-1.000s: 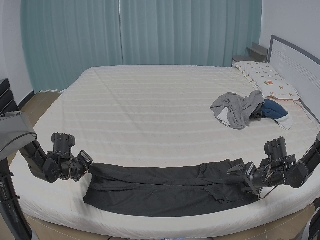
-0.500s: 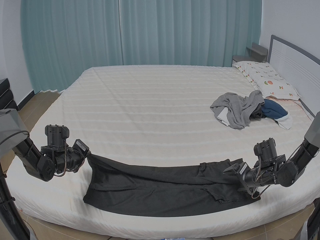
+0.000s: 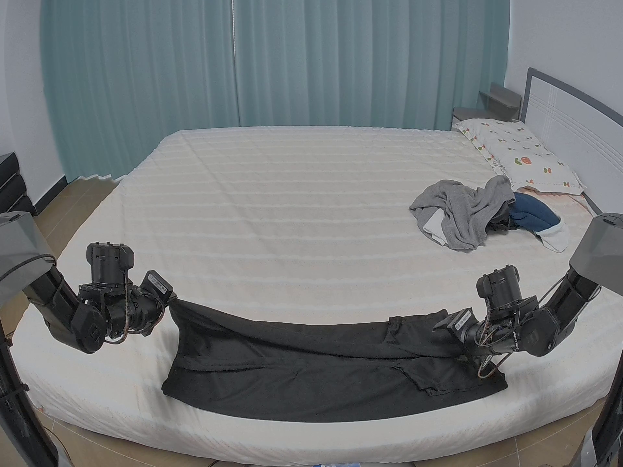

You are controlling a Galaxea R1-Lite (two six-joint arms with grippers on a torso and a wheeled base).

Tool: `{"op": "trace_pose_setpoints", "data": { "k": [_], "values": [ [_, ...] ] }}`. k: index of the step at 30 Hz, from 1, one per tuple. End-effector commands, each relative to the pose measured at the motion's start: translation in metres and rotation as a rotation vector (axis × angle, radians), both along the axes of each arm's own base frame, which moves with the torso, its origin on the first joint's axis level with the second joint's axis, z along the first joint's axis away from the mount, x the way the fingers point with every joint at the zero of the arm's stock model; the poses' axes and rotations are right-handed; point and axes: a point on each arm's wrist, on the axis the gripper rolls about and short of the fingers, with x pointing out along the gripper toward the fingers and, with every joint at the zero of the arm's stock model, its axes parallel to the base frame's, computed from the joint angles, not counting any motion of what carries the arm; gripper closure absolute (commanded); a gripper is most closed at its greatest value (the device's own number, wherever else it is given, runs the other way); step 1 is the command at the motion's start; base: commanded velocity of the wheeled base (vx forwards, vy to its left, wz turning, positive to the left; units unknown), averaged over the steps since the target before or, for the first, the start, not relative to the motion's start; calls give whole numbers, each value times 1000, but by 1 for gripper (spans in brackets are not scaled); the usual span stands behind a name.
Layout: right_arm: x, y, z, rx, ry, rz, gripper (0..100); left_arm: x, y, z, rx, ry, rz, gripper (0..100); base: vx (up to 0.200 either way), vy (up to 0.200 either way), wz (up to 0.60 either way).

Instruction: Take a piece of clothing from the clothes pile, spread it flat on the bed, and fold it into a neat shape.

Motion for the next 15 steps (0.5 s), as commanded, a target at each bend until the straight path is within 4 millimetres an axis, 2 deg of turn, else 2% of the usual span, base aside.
{"op": "trace_pose_setpoints", "data": {
  "k": [1, 9, 15],
  "values": [
    [1, 1, -4, -5, 9, 4, 100, 0, 0, 0, 0, 0, 0, 100, 0, 0, 0],
    [10, -2, 7, 9, -40, -13, 100, 1, 0, 1, 0, -8, 1, 100, 0, 0, 0],
    [46, 2, 42, 10, -218, -64, 100, 22, 0, 19, -3, -99, 6, 100, 0, 0, 0]
  ]
}}
